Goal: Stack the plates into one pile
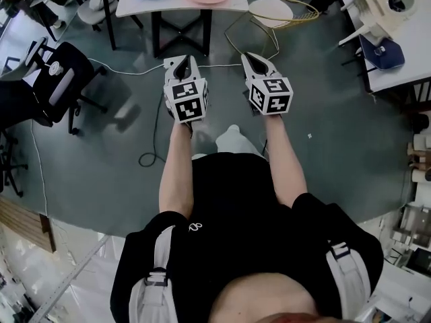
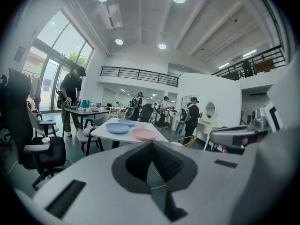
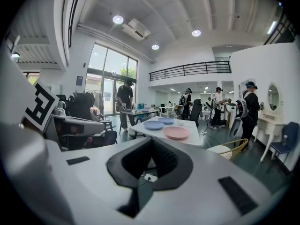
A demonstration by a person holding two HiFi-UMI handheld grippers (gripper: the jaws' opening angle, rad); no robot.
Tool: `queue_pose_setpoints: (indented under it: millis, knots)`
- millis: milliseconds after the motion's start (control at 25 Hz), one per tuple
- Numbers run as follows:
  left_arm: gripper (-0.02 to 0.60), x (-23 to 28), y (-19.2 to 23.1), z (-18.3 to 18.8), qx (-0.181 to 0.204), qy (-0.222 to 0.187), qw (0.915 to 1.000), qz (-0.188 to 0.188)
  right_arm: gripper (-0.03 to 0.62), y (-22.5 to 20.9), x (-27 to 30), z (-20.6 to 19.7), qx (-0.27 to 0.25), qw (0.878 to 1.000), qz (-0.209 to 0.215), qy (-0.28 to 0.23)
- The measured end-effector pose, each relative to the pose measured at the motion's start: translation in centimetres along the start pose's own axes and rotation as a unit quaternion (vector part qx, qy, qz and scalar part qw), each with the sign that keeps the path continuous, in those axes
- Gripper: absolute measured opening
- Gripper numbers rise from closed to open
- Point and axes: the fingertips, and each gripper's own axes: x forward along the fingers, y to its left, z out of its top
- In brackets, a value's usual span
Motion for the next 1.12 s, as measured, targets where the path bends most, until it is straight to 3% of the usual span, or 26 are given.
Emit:
queue_pose_setpoints:
  millis: [120,200,320,560,840,1000,1120]
  knots:
    - [0.015,-0.2,1.8,0.4,-0.020,-0.002,0.9995,0.023,0.007,1.4,1.0,0.8,-0.030,0.999,0.013,0.003]
    - [0.015,0.1,2.7,0.8,-0.024,-0.002,0.9990,0.037,0.008,2.8,1.9,1.8,-0.044,0.998,0.043,-0.010]
    - [0.015,1.0,2.9,1.5,-0.024,-0.009,0.9991,0.034,0.008,4.1,3.0,2.7,-0.054,0.995,0.079,-0.020]
    - [0.015,3.7,3.1,3.9,-0.018,-0.029,0.9991,0.026,0.008,4.0,4.8,6.3,-0.130,0.986,0.091,-0.041]
    - [0.015,8.9,1.7,9.0,0.009,-0.060,0.9980,0.017,0.008,-1.4,7.2,11.4,-0.129,0.985,0.068,-0.090]
    - [0.015,13.1,1.6,9.8,0.006,-0.058,0.9981,0.017,0.008,-4.2,9.6,14.5,-0.138,0.981,0.070,-0.117]
    - [0.015,16.9,1.4,10.2,-0.001,-0.049,0.9986,0.021,0.008,-7.4,12.6,14.4,-0.123,0.984,0.069,-0.106]
